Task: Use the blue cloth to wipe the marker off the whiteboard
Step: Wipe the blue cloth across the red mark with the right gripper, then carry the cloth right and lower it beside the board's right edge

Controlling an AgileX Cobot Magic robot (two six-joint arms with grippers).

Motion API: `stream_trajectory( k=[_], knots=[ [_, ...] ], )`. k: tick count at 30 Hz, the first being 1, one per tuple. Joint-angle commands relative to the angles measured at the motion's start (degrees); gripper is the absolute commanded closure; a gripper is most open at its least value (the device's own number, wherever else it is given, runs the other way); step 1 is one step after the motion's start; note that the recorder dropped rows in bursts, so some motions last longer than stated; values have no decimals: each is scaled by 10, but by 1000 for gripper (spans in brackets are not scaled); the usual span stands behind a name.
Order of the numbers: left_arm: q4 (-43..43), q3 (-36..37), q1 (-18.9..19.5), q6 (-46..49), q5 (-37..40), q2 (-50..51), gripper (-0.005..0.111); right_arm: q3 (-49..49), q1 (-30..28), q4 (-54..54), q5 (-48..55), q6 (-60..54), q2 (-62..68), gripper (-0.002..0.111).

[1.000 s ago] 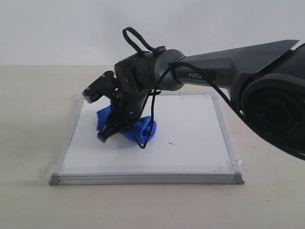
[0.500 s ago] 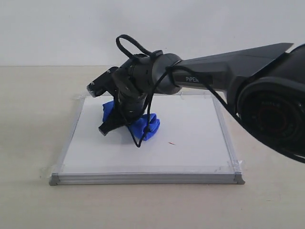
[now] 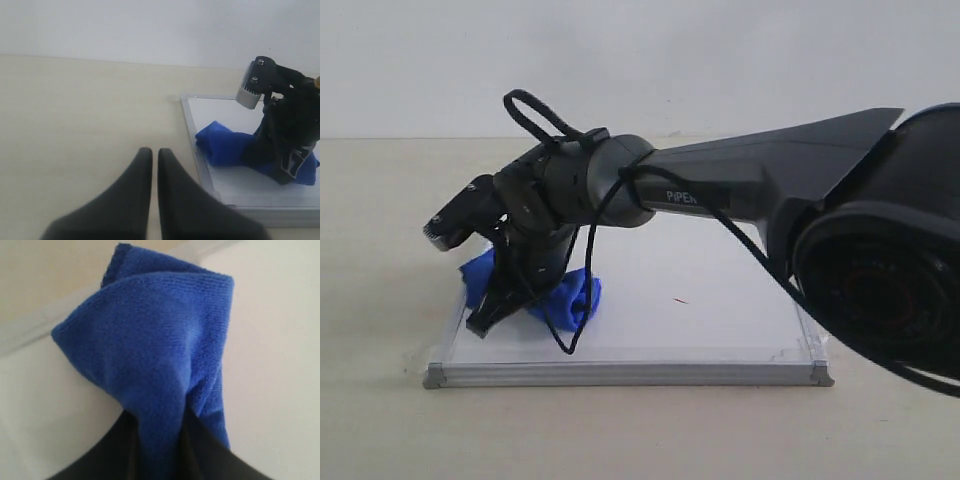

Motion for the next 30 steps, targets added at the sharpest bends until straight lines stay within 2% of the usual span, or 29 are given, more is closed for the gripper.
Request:
stream_trajectory(
  k=[1,4,9,13,21,26,30],
  knots=[
    [-4,-2,0,4,-2,-2,102,8,-57,-194,109,159,12,108],
    [-4,-2,0,4,-2,-2,102,15,-86,-204,142,166,1,108],
    [-4,-2,0,4,-2,-2,102,81,-114,-202,76,218,-86,108],
    [-4,-2,0,4,-2,-2,102,132,-157,-204,83,273,-154,108],
    [-4,-2,0,4,-2,-2,102,302,-264,-257,24,440,-242,108],
    [-4,-2,0,4,-2,-2,102,375,-291,-272,-80,484,-240,108],
    [-4,-2,0,4,-2,-2,102,391,-291,-353,-66,596,-238,108]
  ],
)
